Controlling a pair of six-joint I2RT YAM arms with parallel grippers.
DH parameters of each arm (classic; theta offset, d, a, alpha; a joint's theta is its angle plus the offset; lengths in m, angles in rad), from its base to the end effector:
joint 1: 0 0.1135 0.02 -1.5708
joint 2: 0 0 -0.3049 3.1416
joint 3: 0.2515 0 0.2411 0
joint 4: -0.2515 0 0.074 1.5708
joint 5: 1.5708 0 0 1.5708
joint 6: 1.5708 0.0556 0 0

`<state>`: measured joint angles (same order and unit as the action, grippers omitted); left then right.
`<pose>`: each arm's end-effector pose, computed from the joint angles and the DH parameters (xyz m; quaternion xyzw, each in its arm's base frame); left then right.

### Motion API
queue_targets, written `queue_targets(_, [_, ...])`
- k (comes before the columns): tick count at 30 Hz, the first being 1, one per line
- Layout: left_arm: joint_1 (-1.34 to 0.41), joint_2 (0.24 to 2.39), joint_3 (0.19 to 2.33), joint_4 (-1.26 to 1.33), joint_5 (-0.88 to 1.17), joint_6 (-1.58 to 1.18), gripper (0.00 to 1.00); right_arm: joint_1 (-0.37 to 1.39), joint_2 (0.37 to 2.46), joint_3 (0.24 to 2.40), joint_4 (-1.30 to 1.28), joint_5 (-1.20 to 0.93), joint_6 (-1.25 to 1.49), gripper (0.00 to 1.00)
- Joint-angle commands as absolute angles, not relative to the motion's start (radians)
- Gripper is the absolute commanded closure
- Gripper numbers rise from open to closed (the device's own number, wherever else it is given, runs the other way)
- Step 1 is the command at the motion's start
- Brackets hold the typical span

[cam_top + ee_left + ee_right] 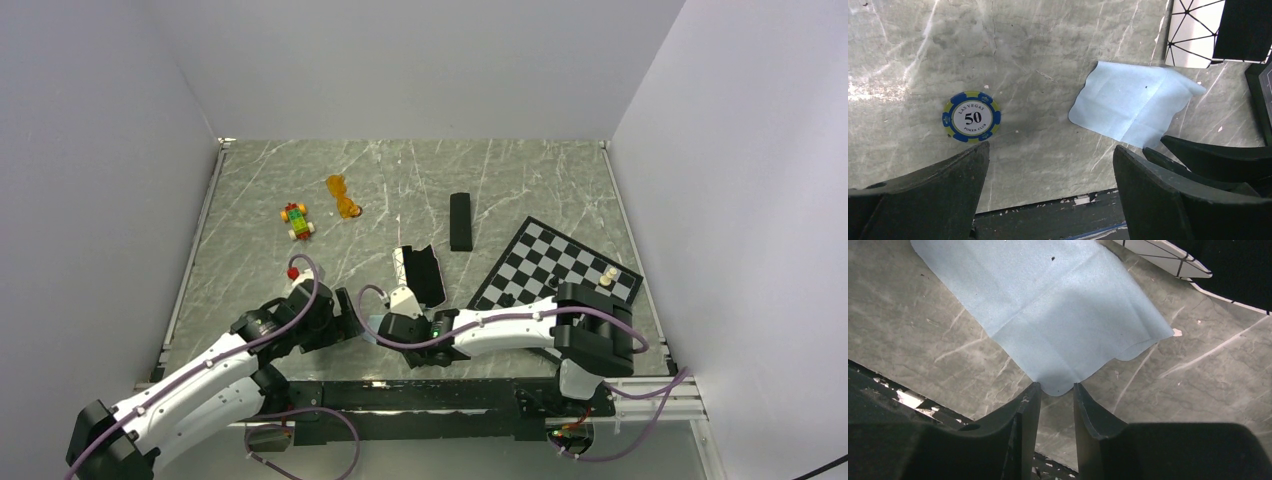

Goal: Organize the sunglasses

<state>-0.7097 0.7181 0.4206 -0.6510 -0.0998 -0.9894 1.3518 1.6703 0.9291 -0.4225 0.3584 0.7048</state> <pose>0.0845 -0.0653 0.1979 -0.1477 0.9394 -0.1983 0.2376 0.0870 0.3013 0.1877 -0.2722 0.9251 0.0802 0.2522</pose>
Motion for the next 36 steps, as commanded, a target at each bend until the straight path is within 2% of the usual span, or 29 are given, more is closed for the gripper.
queue_targets(1, [-0.703,0.731,0.421,-0.614,-0.077,-1.005,0.04,1.359,1.706,0.982,-0.462,0.368,0.723,0.69])
queue_targets(13, [-0.703,0.744,0.411,-0.58,-0.042,-1.006,0.05,1.361,1.723,0.984,-0.486,0.367,0.76,0.83])
queue_targets(19, [-0.704,0.807,0.386,-0.481,0.029,-1.003,0.25,1.359,1.688,0.953,-0.489,0.387,0.78,0.91])
queue_targets(23, [-0.704,0.879,0.376,-0.411,0.092,-0.994,0.39,1.355,1.673,0.94,-0.489,0.393,0.787,0.91])
queue_targets(36, [-0.712,1.063,0.422,-0.345,0.06,-0.986,0.52,1.336,1.657,0.913,-0.456,0.365,0.773,0.92])
